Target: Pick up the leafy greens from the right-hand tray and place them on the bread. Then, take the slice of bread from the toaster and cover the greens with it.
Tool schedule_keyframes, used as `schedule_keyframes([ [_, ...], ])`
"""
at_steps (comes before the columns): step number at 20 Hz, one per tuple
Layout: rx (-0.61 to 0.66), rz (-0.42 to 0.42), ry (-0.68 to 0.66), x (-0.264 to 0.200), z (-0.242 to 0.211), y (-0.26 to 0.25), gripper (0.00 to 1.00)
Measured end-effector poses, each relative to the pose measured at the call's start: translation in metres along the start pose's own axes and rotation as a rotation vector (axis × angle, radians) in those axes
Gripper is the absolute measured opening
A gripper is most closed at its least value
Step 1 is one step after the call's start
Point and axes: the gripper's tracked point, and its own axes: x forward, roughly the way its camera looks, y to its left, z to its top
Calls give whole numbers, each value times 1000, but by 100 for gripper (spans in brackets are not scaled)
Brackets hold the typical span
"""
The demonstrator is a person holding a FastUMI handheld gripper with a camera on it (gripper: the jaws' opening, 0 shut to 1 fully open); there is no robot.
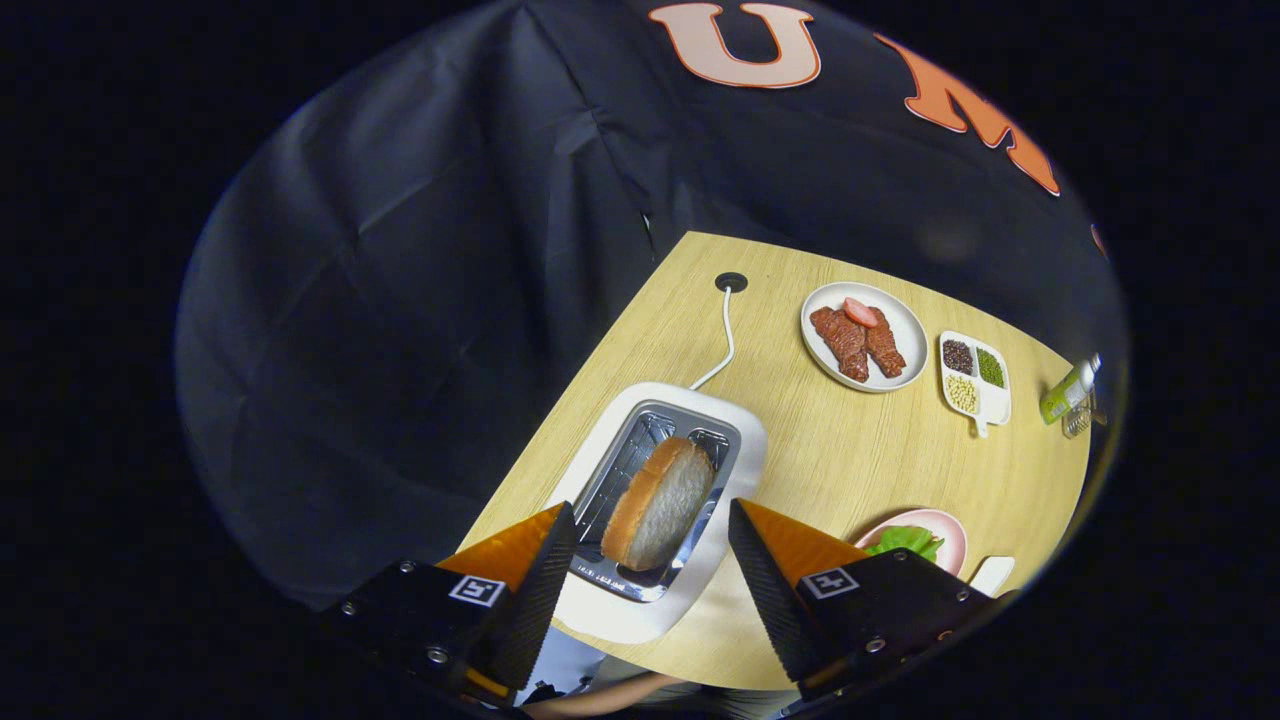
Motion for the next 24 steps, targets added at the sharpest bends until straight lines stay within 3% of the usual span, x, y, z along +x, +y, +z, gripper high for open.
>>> schedule_keyframes([
  [4,49,-53,38,14,-3,-5,83],
  [6,68,-63,61,16,-7,-8,74],
  [8,63,-91,67,21,-8,-16,62],
  [11,86,-104,70,24,-10,-18,30],
  [13,112,-84,70,25,-9,-16,21],
  [17,123,-38,44,15,-1,-13,15],
  [24,194,76,-40,-30,9,-28,15],
])
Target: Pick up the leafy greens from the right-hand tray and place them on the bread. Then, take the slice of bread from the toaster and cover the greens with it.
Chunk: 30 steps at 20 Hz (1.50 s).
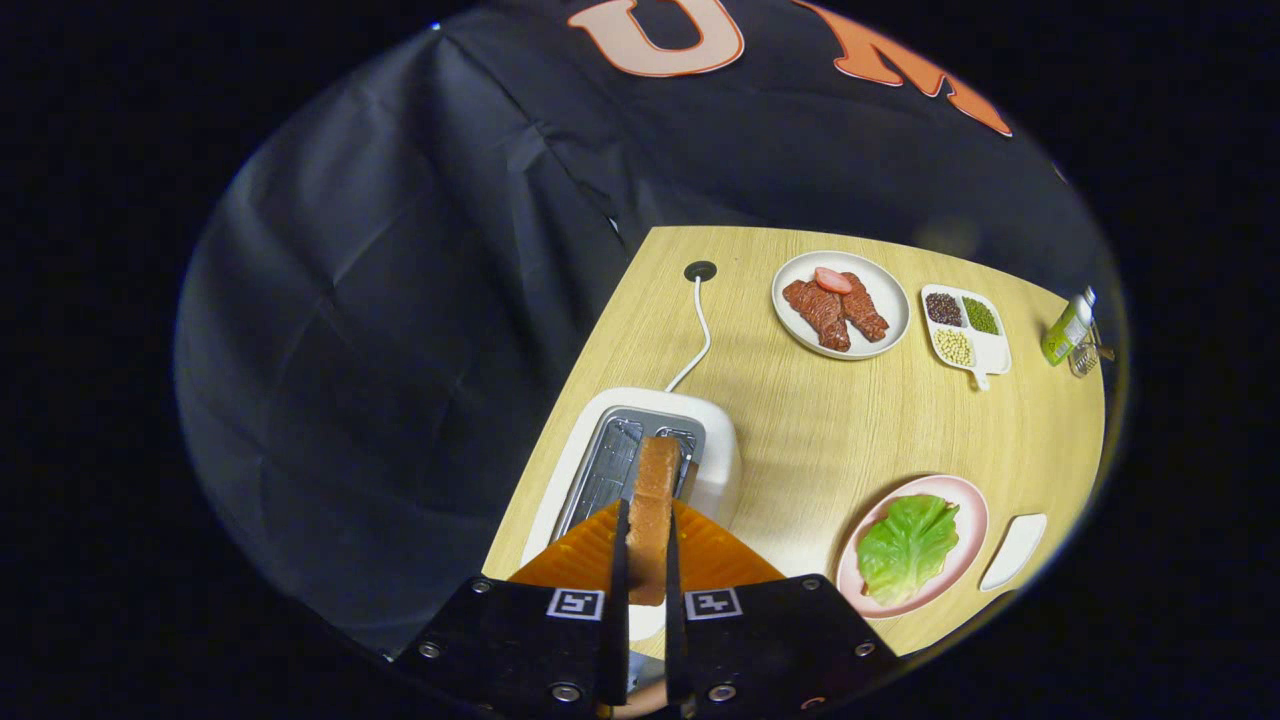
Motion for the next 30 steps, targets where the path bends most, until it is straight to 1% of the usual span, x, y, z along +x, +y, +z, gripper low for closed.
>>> schedule_keyframes([
  [3,34,54,-61,-24,6,-8,14],
  [7,46,103,-119,-54,10,-21,14],
  [10,66,124,-154,-65,4,-36,13],
  [13,82,144,-137,-68,-15,-58,13],
  [21,124,196,-167,-77,-38,-110,13],
  [30,176,231,-194,-66,-66,-167,13],
])
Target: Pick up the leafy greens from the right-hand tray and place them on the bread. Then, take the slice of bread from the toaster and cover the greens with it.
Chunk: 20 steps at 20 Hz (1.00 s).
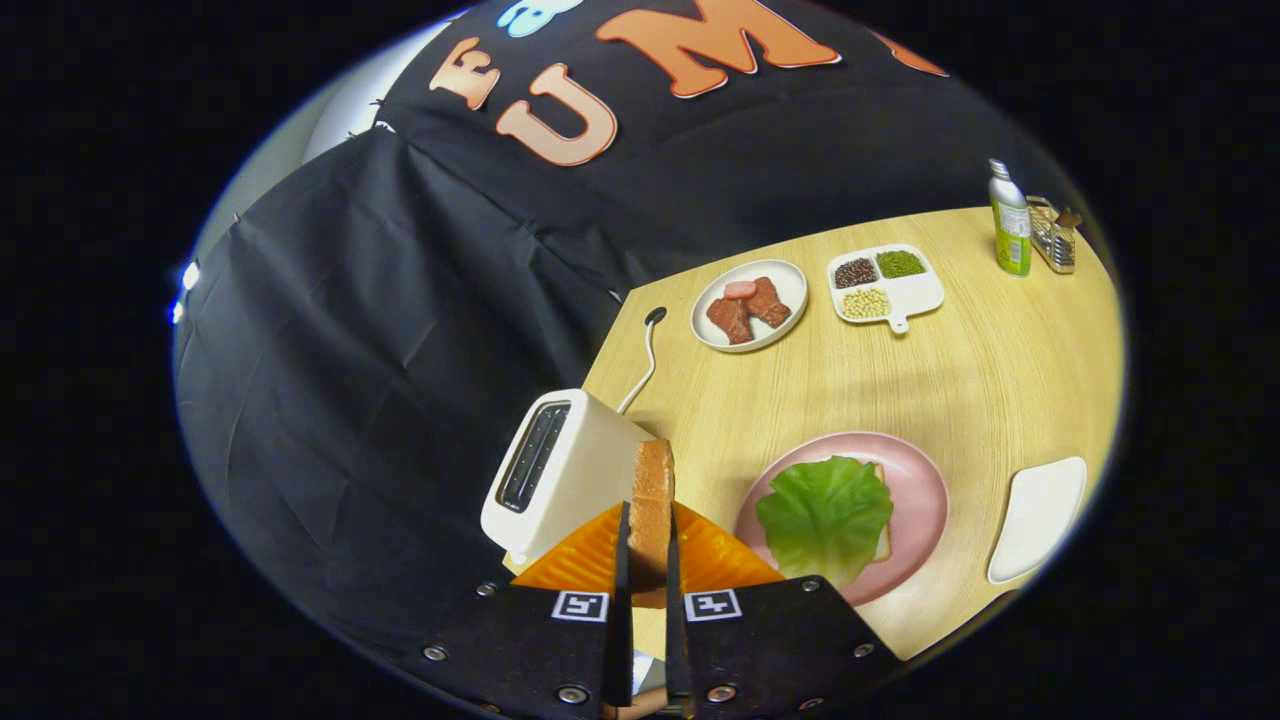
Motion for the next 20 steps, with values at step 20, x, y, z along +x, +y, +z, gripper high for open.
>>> schedule_keyframes([
  [20,161,28,1,37,-41,-122,13],
])
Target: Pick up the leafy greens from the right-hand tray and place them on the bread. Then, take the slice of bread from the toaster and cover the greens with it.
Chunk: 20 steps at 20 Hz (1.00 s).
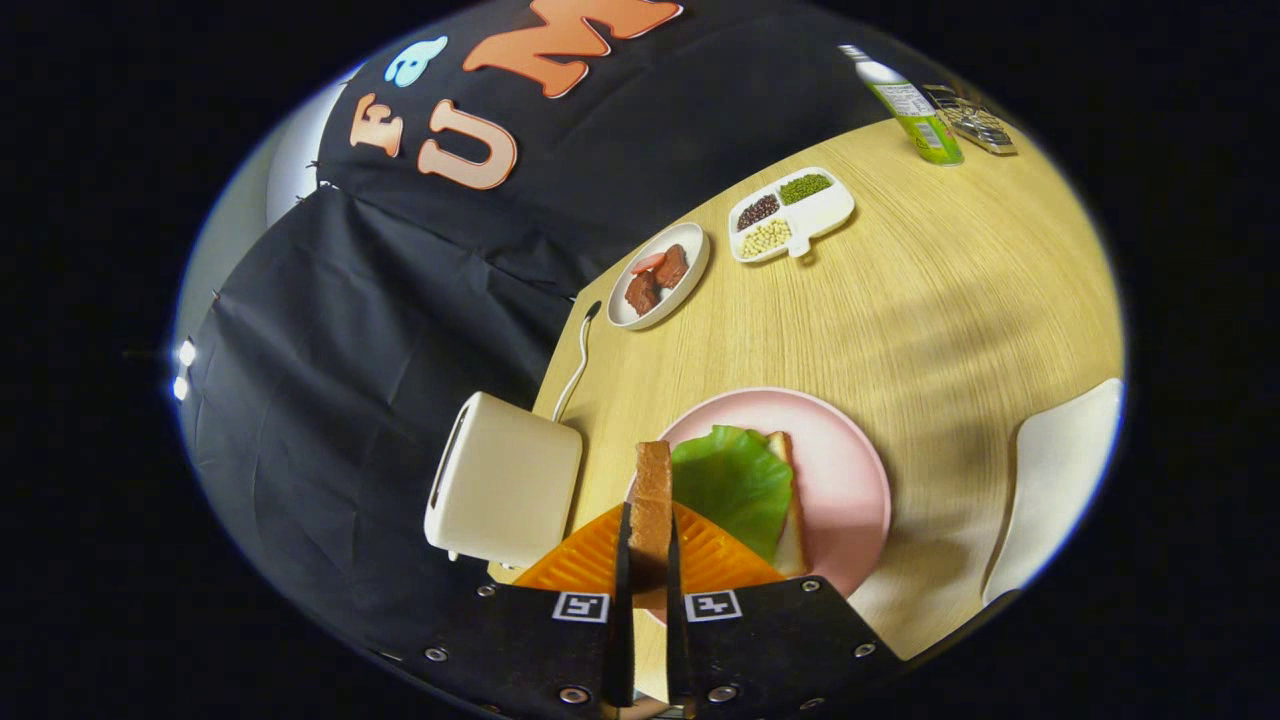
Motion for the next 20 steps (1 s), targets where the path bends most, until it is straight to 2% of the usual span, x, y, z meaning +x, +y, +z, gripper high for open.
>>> schedule_keyframes([
  [4,-19,-30,-17,2,3,-13,13],
  [8,-77,-88,-32,4,4,-29,21],
  [11,-127,-129,-39,5,2,-35,35],
  [14,-158,-167,-67,2,10,-41,42],
  [20,-290,-242,-241,-30,47,-32,72],
])
